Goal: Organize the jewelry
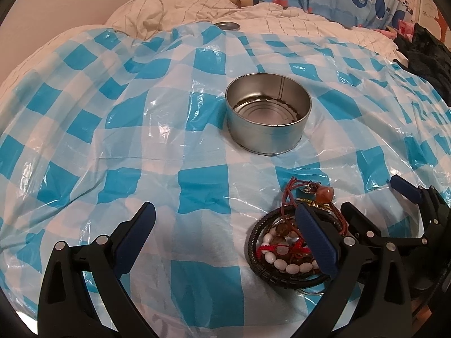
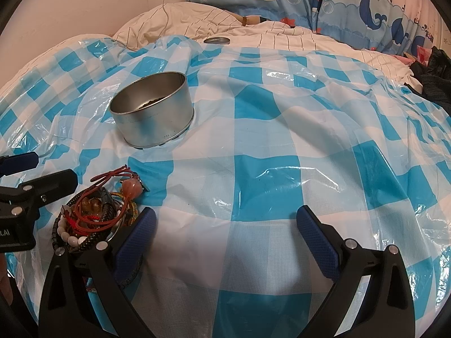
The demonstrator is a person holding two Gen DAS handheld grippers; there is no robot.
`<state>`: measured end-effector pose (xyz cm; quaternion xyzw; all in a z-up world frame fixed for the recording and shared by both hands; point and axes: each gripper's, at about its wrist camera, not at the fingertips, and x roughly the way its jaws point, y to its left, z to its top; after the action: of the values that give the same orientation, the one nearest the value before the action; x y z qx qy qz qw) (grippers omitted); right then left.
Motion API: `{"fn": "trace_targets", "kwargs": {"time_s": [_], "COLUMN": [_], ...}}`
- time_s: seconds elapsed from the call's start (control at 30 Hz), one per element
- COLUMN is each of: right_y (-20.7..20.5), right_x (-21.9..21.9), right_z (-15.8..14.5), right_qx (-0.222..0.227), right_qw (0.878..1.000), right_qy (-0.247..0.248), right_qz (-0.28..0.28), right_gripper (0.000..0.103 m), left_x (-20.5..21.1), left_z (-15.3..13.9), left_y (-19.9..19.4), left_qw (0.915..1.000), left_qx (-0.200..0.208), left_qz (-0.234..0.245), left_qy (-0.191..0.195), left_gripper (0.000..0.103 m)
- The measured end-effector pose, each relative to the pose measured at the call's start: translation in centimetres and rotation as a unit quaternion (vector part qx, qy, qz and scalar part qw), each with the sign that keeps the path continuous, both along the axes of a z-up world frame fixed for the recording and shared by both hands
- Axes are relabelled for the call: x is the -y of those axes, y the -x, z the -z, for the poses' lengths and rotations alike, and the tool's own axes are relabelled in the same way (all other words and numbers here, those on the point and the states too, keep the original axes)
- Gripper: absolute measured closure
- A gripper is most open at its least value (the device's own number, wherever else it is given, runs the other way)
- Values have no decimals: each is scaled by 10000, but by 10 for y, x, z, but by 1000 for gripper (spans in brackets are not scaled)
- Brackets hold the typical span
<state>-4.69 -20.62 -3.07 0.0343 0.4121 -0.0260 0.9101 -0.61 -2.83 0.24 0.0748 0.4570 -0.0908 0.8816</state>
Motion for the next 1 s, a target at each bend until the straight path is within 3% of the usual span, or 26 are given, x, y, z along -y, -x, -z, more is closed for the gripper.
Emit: {"fn": "trace_targets", "kwargs": {"time_s": [1.0], "right_y": [-1], "right_x": [0], "right_z": [0], "right_qx": [-6], "right_qw": [10000], "right_qy": [-1], "right_qz": [-3], "right_gripper": [7], "left_x": [2], "left_z": [0], "left_y": [-1], "left_qw": [10000], "left_qx": [-21], "left_qz": [35], "left_qy": [1], "left_gripper": [8]}}
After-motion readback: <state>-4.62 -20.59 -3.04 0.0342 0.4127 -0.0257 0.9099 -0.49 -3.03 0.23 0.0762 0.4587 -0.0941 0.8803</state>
